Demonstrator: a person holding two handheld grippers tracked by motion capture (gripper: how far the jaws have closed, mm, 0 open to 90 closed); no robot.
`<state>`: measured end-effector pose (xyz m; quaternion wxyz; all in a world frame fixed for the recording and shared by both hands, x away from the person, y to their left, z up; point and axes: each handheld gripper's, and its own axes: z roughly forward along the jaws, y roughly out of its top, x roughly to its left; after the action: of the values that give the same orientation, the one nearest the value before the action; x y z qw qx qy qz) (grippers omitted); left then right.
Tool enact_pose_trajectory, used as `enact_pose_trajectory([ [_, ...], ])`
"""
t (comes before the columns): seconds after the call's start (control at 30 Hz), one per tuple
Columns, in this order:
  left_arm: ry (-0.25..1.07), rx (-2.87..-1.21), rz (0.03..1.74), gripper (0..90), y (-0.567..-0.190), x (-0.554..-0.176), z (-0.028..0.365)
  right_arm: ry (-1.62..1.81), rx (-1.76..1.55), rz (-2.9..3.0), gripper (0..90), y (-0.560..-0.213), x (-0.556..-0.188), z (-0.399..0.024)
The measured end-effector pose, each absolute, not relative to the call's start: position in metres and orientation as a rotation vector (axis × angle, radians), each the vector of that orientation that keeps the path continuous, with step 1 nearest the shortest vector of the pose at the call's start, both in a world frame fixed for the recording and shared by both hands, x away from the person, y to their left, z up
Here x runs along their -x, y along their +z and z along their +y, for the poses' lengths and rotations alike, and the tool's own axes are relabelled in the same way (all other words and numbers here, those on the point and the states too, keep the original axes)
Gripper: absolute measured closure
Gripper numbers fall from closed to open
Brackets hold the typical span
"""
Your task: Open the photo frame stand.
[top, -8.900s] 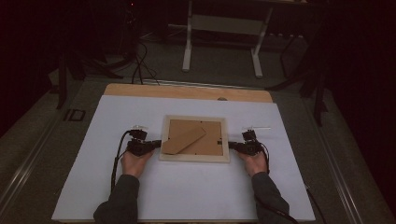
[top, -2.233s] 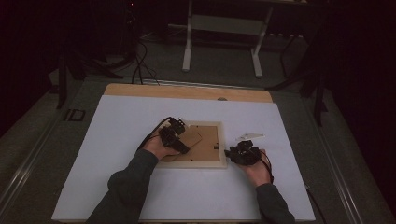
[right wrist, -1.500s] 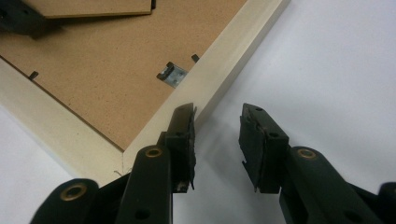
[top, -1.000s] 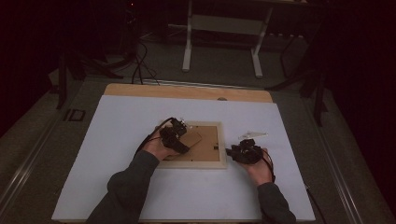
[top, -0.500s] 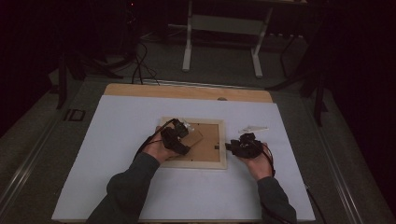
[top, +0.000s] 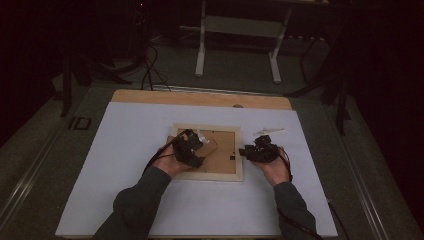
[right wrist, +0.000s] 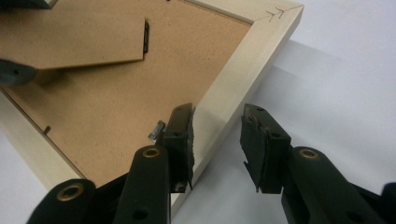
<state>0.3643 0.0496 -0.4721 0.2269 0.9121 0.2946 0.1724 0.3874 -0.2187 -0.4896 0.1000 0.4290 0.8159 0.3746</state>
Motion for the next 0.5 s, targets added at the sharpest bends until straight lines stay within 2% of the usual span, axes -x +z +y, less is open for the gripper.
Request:
enact_pose_trajectory([
  [0.5, 0.597, -2.499, 0.77, 39.1, -0.473, -0.352, 0.046, 1.104, -1.343, 2.484, 54.7, -0.492, -0.412, -0.213],
])
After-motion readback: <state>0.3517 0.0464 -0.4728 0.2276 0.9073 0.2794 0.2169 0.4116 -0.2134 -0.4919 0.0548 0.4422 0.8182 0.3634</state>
